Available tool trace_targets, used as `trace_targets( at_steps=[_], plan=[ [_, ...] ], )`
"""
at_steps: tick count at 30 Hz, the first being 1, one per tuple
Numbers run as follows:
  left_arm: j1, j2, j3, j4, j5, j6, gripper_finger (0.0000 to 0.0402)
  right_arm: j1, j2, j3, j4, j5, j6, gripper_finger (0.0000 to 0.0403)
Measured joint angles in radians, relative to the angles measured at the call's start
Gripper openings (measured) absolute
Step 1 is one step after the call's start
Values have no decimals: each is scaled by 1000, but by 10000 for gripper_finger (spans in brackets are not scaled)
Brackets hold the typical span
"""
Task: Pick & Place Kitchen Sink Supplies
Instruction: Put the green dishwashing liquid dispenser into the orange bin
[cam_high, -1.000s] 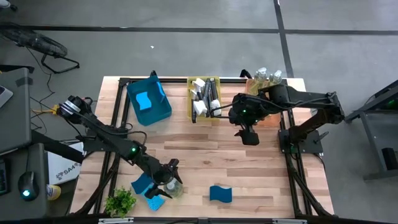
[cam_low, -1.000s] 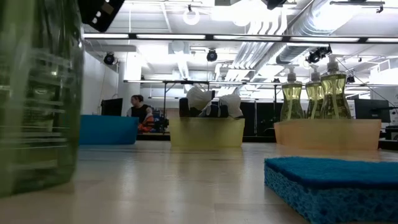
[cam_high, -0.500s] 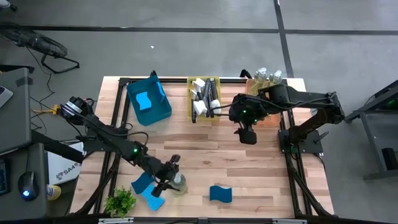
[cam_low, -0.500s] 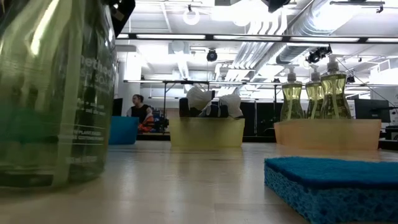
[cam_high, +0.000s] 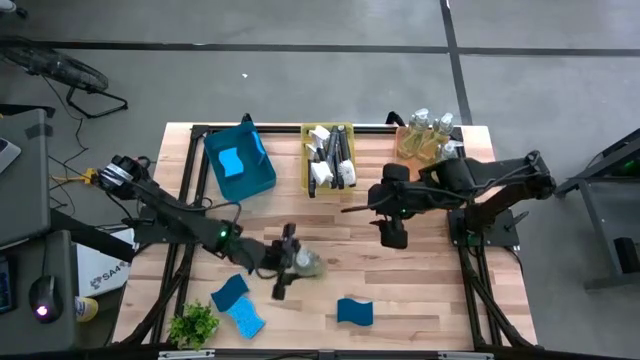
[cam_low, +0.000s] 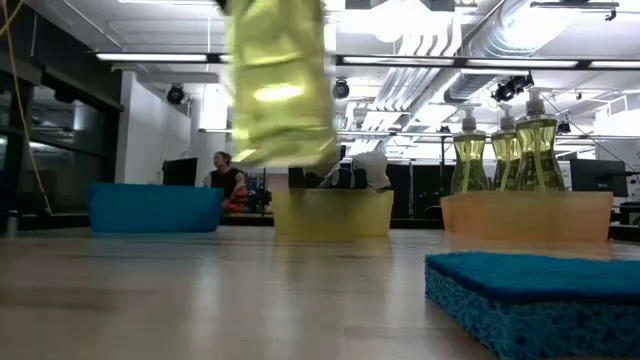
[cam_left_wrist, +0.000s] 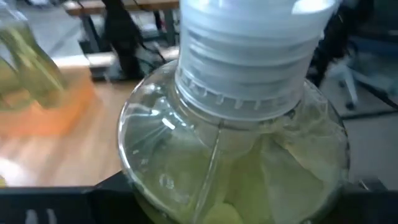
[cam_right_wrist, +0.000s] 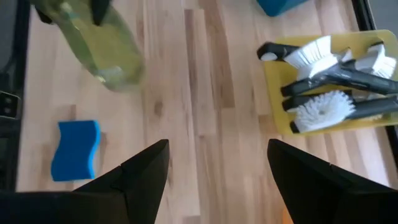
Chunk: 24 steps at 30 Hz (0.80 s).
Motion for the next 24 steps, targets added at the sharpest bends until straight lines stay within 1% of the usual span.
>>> trace_targets(
  at_steps=[6,8,11,15,18,21,24],
  plan=[
    [104,-1,81,8,14,35,196,30,0,0,39,25,43,267],
    [140,-1,97,-11,58,36,196,34,0,0,53,35,42,267],
    [187,-1,119,-30,109,34,196,34,0,0,110,51,12,264],
    [228,-1,135,-58,134,34,196,27,-4,0,201,70,-42,264],
    [252,-1,149,-55,164,54,196,26,-5,0,291,67,-78,264],
    [269,-1,153,-34,166,63,196,27,11,0,386,31,-117,264],
    [277,-1,153,-39,168,64,196,27,32,0,429,15,-144,264]
  ],
)
